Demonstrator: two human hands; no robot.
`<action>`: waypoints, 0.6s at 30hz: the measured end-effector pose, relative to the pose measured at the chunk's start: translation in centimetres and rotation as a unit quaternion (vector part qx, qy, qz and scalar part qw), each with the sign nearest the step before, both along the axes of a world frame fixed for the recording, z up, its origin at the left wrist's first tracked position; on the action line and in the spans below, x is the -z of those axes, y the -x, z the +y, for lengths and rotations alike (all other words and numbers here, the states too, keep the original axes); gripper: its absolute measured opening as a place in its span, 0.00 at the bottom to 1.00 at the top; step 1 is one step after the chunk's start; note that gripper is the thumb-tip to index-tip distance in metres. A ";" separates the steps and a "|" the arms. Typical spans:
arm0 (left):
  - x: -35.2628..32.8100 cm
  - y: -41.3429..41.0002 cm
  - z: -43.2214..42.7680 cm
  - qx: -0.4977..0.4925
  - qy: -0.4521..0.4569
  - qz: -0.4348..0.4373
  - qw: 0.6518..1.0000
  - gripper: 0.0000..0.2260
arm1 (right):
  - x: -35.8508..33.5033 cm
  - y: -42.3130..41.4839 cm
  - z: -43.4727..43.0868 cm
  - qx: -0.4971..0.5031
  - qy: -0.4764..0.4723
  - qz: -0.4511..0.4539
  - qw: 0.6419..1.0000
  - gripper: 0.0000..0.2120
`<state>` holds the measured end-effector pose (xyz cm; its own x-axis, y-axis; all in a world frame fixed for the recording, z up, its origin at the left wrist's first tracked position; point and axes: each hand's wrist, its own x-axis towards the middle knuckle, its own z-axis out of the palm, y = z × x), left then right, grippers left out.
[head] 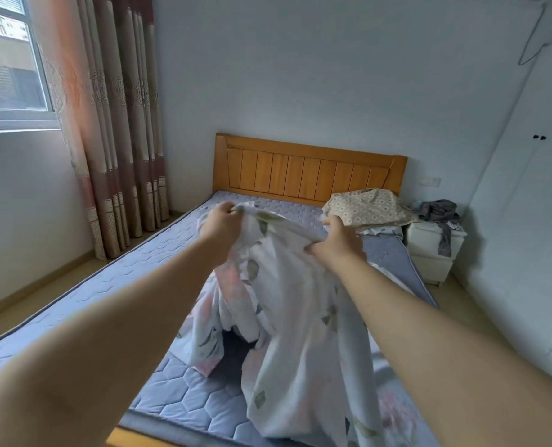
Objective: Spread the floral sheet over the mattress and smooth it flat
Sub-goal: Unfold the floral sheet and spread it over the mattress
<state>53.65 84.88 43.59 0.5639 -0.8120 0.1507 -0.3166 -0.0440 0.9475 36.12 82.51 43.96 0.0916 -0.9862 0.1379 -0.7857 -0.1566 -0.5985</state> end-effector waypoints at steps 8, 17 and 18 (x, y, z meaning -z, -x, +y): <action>-2.2 1.6 2.6 0.199 -0.035 -0.277 0.939 0.04 | -0.6 -4.1 1.7 -0.137 -0.003 -0.157 0.978 0.11; 3.7 -1.1 2.1 0.016 -0.117 -0.329 0.937 0.09 | -1.9 -4.7 1.8 -0.094 0.104 -0.285 0.948 0.13; 4.4 -1.4 2.3 -0.007 -0.130 -0.325 0.937 0.09 | -2.0 -4.4 1.8 -0.092 0.111 -0.304 0.942 0.13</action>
